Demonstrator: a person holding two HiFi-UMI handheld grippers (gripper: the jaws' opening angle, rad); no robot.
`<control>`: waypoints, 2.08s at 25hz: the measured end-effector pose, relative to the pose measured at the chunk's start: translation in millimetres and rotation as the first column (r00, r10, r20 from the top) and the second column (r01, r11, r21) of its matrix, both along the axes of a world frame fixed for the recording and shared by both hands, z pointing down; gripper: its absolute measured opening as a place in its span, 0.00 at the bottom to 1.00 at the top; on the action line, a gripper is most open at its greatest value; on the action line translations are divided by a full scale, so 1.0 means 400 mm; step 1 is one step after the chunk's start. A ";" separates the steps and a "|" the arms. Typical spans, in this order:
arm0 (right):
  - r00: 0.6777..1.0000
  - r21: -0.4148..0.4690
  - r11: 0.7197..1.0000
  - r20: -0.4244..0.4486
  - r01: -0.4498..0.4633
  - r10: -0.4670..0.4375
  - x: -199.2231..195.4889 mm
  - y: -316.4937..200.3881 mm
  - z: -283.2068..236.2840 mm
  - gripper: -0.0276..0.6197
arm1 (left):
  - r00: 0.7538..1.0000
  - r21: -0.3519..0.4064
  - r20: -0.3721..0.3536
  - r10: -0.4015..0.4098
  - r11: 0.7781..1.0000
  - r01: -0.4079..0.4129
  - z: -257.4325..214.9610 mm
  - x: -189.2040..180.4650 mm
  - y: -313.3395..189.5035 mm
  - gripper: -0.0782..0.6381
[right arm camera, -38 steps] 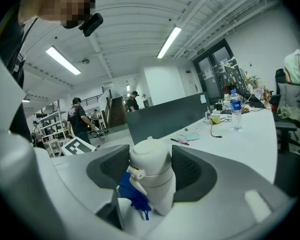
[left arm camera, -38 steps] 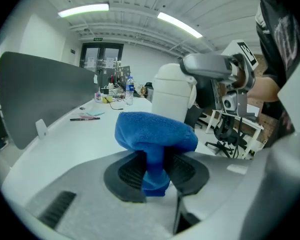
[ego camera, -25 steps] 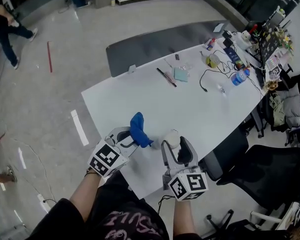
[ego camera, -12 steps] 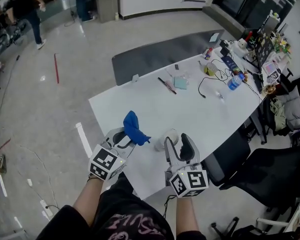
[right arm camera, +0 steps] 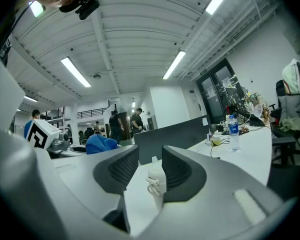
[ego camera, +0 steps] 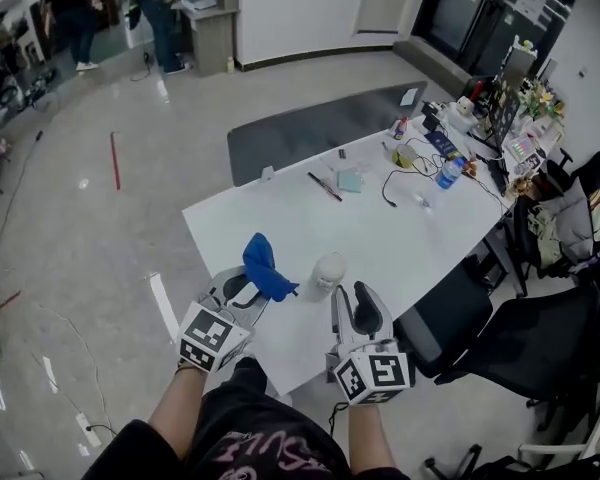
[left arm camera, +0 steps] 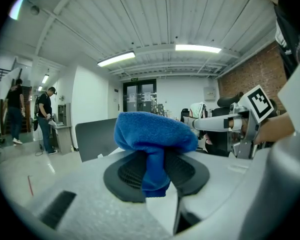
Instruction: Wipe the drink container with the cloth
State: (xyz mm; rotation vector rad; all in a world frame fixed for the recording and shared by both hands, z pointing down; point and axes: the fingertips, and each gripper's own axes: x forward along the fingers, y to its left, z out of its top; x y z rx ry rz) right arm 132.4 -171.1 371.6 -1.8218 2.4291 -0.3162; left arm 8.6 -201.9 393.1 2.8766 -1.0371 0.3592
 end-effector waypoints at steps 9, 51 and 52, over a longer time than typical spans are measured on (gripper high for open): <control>0.999 0.019 1.000 -0.039 0.004 -0.003 -0.015 0.143 -0.011 0.19 | 0.998 0.062 -0.043 -0.034 0.997 0.037 -0.055 -0.013 0.132 0.25; 0.997 0.020 0.999 -0.066 -0.032 0.033 0.037 0.278 -0.020 0.04 | 0.990 0.077 -0.092 -0.103 0.991 0.111 -0.102 -0.045 0.250 0.25; 0.997 0.019 0.999 -0.066 -0.032 0.033 0.036 0.278 -0.018 0.04 | 0.990 0.077 -0.094 -0.105 0.991 0.112 -0.101 -0.047 0.251 0.25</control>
